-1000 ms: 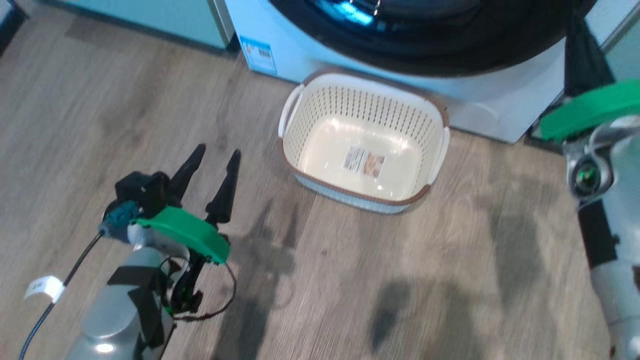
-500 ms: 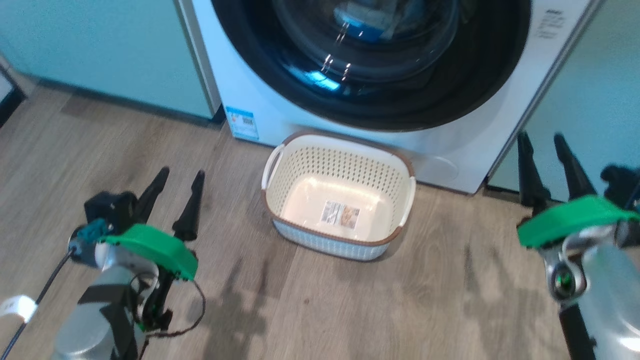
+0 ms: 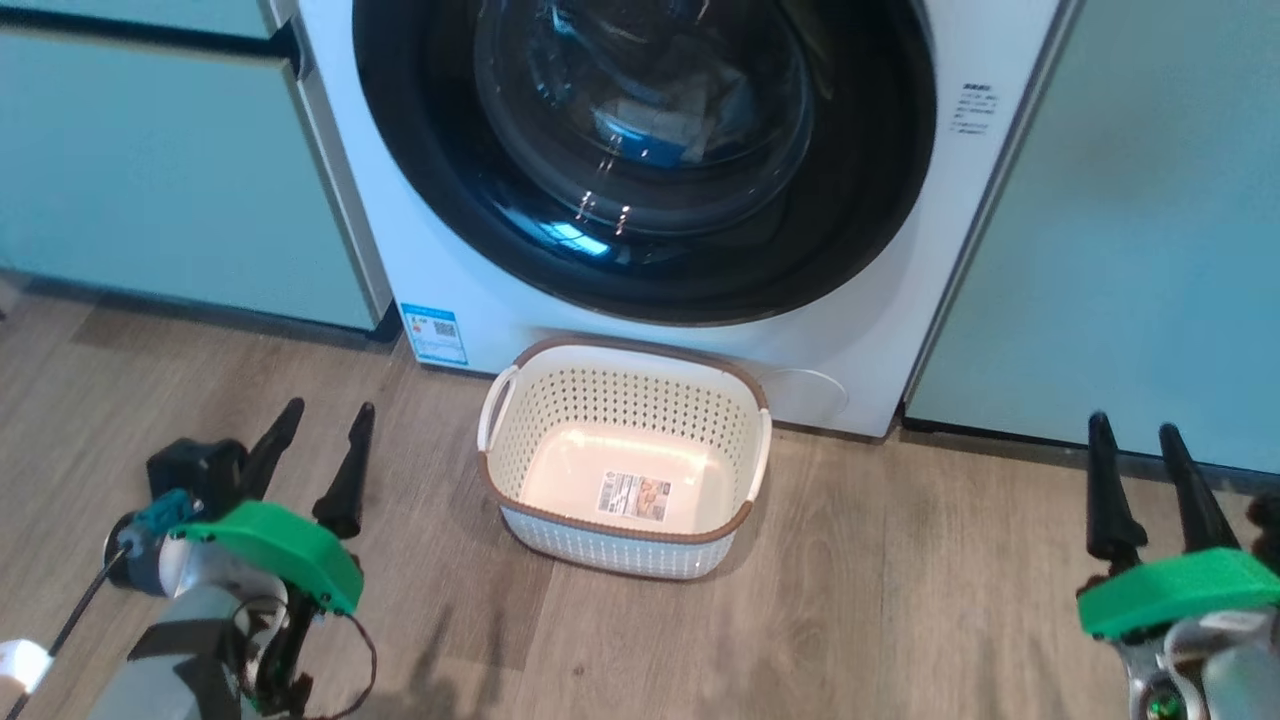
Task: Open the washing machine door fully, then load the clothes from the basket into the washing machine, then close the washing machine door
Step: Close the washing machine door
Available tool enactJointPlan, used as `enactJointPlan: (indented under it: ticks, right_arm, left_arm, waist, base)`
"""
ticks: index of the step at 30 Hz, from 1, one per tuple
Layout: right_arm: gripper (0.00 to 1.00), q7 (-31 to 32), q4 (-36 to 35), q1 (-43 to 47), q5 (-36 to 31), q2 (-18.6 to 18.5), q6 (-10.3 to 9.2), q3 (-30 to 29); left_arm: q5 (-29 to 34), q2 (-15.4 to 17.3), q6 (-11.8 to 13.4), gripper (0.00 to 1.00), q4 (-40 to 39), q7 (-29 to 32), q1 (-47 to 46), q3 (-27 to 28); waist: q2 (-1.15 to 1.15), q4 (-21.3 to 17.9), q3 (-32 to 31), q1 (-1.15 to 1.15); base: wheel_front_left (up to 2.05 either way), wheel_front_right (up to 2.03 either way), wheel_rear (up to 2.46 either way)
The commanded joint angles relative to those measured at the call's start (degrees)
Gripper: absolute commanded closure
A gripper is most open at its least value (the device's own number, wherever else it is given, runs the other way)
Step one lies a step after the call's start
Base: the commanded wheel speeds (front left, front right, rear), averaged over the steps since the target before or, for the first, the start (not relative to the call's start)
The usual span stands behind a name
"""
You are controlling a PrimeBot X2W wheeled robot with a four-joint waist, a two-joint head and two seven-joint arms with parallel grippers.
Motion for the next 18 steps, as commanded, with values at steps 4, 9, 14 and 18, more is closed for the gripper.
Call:
enactJointPlan:
  ticks: [4,9,14,18]
  right_arm:
    - [0.00,-0.31,-3.70,1.12,-0.87,0.24,0.20,0.54]
    - [0.00,-0.31,-4.94,3.77,-1.15,0.24,0.20,-0.49]
    - [0.00,-0.31,-5.67,6.25,-2.23,0.24,0.20,-1.70]
    - [0.00,-0.31,-5.83,7.85,-2.77,0.24,0.20,-2.67]
  left_arm:
    - [1.34,1.92,-0.04,0.00,-0.36,-0.36,-1.94,3.86]
    - [1.85,1.03,-0.04,0.00,0.76,-0.36,-1.99,4.50]
    - [1.57,0.64,-0.04,0.00,1.50,-0.36,-2.23,4.44]
    - [1.46,0.55,-0.04,0.00,1.87,-0.36,-2.10,4.46]
  waist:
    - [0.00,-1.16,-0.81,0.01]
    - [0.00,-1.77,-1.25,0.01]
    - [0.00,-1.97,-1.41,0.01]
    - [0.00,-2.09,-1.77,0.01]
  base:
    - [0.00,0.00,0.00]
    - [0.00,0.00,0.00]
    - [0.00,0.00,0.00]
    - [0.00,0.00,0.00]
